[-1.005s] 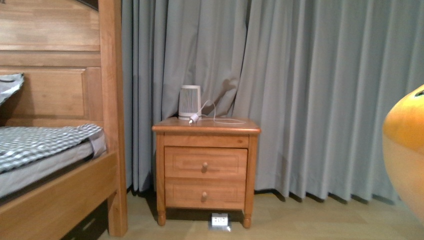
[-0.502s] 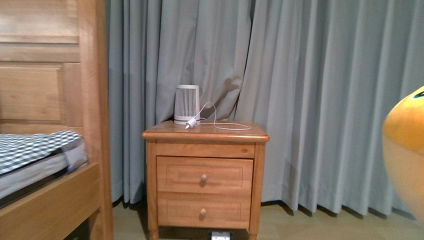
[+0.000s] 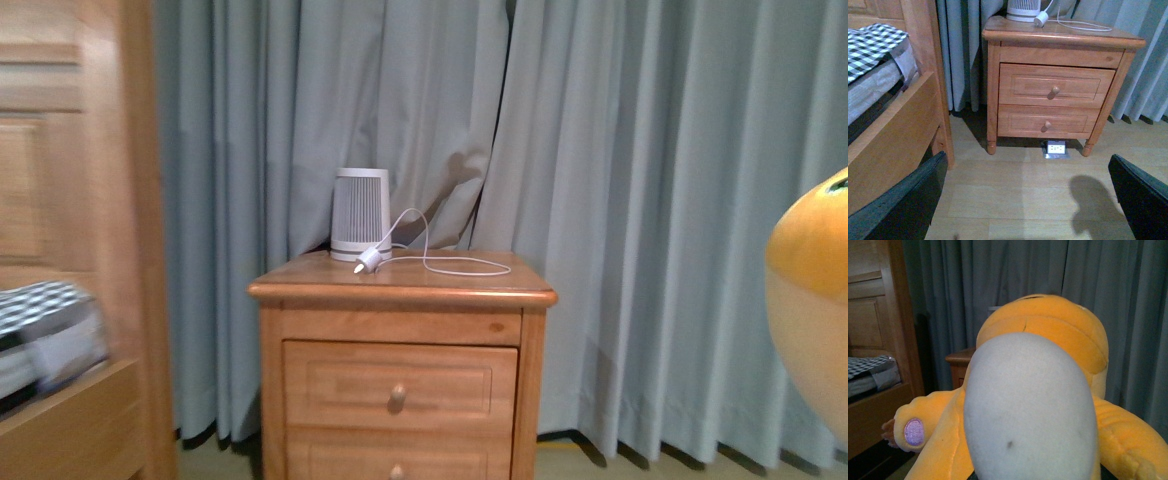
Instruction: Put away toys
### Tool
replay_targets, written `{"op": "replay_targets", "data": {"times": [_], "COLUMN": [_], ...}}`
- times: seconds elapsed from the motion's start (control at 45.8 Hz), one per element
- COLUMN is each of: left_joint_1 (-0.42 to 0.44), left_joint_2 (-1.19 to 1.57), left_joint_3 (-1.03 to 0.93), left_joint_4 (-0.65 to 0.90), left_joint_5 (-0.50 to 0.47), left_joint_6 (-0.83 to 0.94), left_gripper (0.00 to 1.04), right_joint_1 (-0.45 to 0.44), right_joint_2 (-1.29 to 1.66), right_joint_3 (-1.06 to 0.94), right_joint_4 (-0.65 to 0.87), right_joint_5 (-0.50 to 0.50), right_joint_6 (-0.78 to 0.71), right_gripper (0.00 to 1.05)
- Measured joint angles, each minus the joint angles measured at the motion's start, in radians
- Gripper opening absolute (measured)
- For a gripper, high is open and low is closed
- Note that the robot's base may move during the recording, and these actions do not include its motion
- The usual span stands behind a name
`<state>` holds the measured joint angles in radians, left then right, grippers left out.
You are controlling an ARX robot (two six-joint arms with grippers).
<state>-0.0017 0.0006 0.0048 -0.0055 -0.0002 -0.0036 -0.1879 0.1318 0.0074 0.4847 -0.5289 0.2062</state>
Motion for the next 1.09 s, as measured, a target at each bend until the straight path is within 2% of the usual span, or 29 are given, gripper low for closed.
{"op": "replay_targets", "data": {"times": [1.092], "left_joint_1": [0.002], "left_joint_2": [-0.001], "left_joint_3": [0.000], "left_joint_4": [0.000], "left_joint_5": [0.000], "left_joint_6": [0.000], "left_gripper": [0.98], "right_joint_1": [0.001], "right_joint_2": [0.003], "right_joint_3": [0.000], "right_joint_4": [-0.001], "right_joint_5": [0.004], "right_joint_6": [0.000], "right_gripper": [0.09]}}
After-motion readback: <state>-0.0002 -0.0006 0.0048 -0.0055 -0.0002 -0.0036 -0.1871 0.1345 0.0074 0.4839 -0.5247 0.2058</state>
